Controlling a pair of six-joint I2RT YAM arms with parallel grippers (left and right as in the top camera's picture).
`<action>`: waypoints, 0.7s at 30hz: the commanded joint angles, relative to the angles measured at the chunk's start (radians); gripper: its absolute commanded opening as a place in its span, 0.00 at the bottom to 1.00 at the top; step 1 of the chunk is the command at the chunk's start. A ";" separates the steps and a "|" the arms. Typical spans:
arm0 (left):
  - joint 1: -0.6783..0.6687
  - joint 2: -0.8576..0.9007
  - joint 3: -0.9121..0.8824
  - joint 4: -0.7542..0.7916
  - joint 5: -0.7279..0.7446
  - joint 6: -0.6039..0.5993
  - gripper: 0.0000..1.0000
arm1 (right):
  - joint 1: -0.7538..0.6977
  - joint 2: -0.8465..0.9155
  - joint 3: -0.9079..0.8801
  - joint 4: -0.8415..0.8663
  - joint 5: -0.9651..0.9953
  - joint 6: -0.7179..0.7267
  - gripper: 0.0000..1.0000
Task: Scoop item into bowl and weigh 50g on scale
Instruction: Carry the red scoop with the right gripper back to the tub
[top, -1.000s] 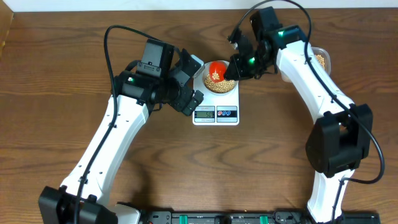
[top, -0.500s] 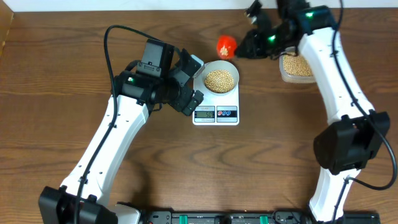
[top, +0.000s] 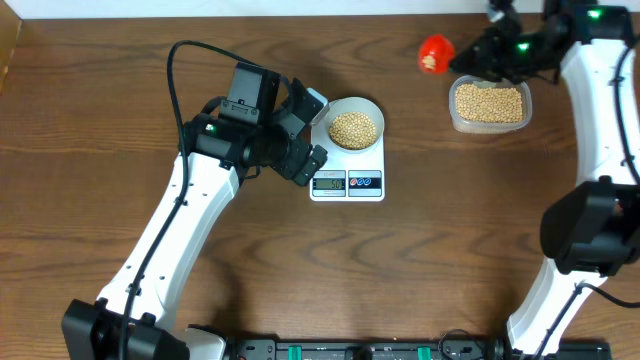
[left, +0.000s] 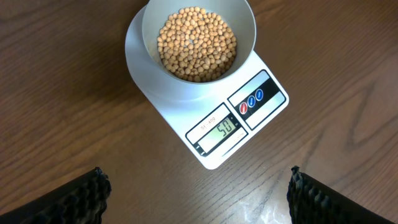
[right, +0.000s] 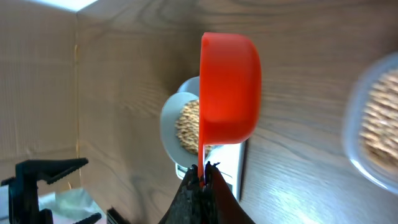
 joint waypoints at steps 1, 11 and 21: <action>0.002 0.011 -0.008 0.001 0.016 -0.005 0.93 | -0.067 -0.004 0.021 -0.064 0.028 -0.040 0.01; 0.002 0.011 -0.008 0.001 0.016 -0.005 0.93 | -0.141 -0.004 0.021 -0.208 0.311 -0.082 0.01; 0.002 0.011 -0.008 0.001 0.016 -0.005 0.93 | -0.057 -0.004 0.021 -0.182 0.630 -0.014 0.01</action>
